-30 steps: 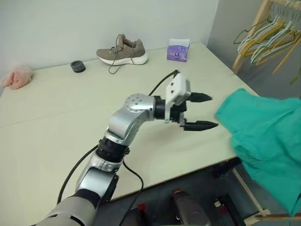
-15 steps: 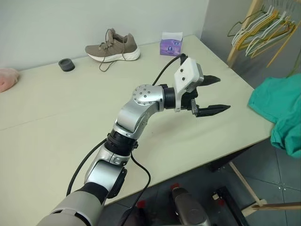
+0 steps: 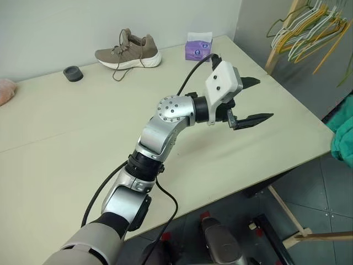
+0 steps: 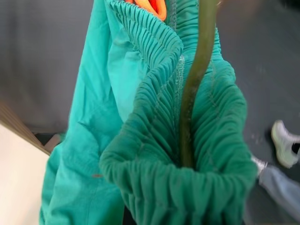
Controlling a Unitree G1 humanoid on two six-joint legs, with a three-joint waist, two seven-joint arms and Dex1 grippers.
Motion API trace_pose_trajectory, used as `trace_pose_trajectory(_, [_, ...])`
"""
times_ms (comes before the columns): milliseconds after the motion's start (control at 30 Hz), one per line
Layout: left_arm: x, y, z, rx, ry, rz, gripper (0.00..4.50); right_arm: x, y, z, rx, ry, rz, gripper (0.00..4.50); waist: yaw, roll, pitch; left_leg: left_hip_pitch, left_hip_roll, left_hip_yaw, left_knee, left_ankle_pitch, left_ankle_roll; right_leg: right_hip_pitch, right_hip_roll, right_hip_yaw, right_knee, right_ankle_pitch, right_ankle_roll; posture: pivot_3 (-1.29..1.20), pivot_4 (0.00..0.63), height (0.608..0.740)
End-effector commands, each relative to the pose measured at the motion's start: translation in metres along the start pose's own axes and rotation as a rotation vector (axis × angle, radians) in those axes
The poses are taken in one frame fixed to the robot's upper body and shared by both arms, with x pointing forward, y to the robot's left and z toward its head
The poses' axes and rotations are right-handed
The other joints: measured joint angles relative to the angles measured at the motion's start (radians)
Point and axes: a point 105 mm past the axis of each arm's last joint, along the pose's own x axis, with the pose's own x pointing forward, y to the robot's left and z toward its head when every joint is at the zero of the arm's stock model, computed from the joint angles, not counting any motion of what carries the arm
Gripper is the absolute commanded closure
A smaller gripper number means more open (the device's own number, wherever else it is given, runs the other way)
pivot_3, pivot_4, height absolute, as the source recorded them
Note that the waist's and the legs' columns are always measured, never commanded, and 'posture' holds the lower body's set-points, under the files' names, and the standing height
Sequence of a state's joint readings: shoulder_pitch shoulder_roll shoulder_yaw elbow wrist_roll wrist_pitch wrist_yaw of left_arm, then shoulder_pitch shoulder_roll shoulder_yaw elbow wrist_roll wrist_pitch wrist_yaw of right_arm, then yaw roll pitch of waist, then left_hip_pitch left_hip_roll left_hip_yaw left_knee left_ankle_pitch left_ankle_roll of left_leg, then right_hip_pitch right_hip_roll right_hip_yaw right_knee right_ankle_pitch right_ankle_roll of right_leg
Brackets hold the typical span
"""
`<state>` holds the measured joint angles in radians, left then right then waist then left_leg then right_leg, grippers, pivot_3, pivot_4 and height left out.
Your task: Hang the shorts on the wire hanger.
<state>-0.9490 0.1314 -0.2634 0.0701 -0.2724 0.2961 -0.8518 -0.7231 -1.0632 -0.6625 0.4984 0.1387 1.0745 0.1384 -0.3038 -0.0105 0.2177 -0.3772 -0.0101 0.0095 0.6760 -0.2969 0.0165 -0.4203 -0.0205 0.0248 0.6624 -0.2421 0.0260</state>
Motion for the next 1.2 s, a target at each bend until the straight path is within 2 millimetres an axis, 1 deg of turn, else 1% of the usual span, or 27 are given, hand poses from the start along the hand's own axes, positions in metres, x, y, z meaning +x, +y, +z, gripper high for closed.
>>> trace_pose_trajectory(33, [0.002,0.003,0.018,0.049,-0.054,0.006,0.03,-0.012,-0.016,0.018,0.061,-0.041,-0.033,4.50,0.000,0.000,0.000,0.000,0.000,0.000,0.000,0.000,0.000,0.000,0.000,0.000,0.000,0.000,0.000,-0.41,0.231,0.740])
trace_pose_trajectory(133, [0.005,0.000,0.021,0.029,-0.069,-0.027,0.03,-0.012,-0.016,0.011,0.074,-0.005,-0.024,4.50,0.000,0.000,0.001,0.000,0.000,0.002,0.000,0.000,0.000,0.000,0.000,0.002,0.000,0.001,0.001,-0.41,0.229,0.740])
trace_pose_trajectory(267, [0.010,0.003,0.033,-0.062,-0.095,-0.075,0.03,-0.012,-0.012,0.007,0.075,0.026,0.001,4.50,-0.001,-0.001,0.001,0.000,0.000,0.004,0.000,0.000,0.000,0.000,0.000,0.004,-0.002,0.002,0.003,-0.41,0.224,0.740])
trace_pose_trajectory(433, [0.017,0.015,0.048,-0.100,-0.103,-0.079,0.03,-0.010,-0.001,0.010,0.075,0.021,0.053,4.50,-0.004,-0.001,0.001,0.001,0.000,0.007,0.000,0.000,-0.001,-0.001,0.000,0.008,-0.004,0.004,0.006,-0.40,0.218,0.740])
trace_pose_trajectory(600, [0.021,0.015,0.053,-0.093,-0.107,-0.101,0.03,-0.010,0.006,0.015,0.099,-0.006,0.088,4.50,-0.005,-0.001,0.001,0.002,0.000,0.014,0.000,-0.001,-0.002,-0.001,0.001,0.014,-0.005,0.004,0.008,-0.40,0.214,0.740])
trace_pose_trajectory(667, [0.022,0.014,0.054,-0.098,-0.112,-0.109,0.00,-0.012,0.010,0.020,0.114,-0.027,0.109,3.99,-0.006,-0.001,0.001,0.003,0.000,0.017,-0.001,-0.002,-0.003,-0.001,0.001,0.017,-0.005,0.005,0.009,-0.40,0.213,0.740])
trace_pose_trajectory(700, [0.022,0.013,0.054,-0.100,-0.113,-0.113,0.00,-0.013,0.011,0.022,0.120,-0.037,0.121,3.83,-0.006,-0.001,0.001,0.003,0.000,0.017,-0.001,-0.002,-0.003,-0.001,0.001,0.018,-0.005,0.005,0.010,-0.40,0.212,0.740])
trace_pose_trajectory(867, [0.023,0.012,0.054,-0.097,-0.115,-0.117,0.00,-0.020,0.018,0.034,0.128,-0.103,0.150,2.09,-0.007,-0.001,0.001,0.004,0.000,0.021,0.000,-0.002,-0.004,-0.001,0.001,0.021,-0.006,0.006,0.012,-0.40,0.208,0.740])
trace_pose_trajectory(933, [0.023,0.012,0.054,-0.090,-0.114,-0.119,0.00,-0.026,0.020,0.044,0.109,-0.174,0.140,1.40,-0.007,-0.001,0.001,0.004,0.000,0.021,0.000,-0.003,-0.005,-0.001,0.001,0.021,-0.006,0.006,0.012,-0.40,0.207,0.740])
trace_pose_trajectory(1033, [0.023,0.013,0.054,-0.087,-0.111,-0.119,0.00,-0.031,0.021,0.050,0.107,-0.228,0.113,0.40,-0.007,-0.001,0.001,0.005,0.000,0.021,0.000,-0.003,-0.005,-0.002,0.001,0.022,-0.006,0.006,0.013,-0.40,0.205,0.740])
trace_pose_trajectory(1067, [0.023,0.013,0.053,-0.085,-0.109,-0.119,0.00,-0.033,0.018,0.053,0.109,-0.256,0.076,0.04,-0.006,-0.001,0.001,0.005,0.000,0.021,0.000,-0.003,-0.005,-0.002,0.001,0.022,-0.006,0.006,0.013,-0.40,0.204,0.740])
trace_pose_trajectory(1200, [0.022,0.012,0.052,-0.078,-0.102,-0.119,0.00,-0.039,0.008,0.063,0.082,-0.343,-0.032,0.02,-0.005,-0.001,0.001,0.004,0.000,0.022,0.000,-0.003,-0.006,-0.002,0.000,0.022,-0.006,0.006,0.013,-0.39,0.201,0.740])
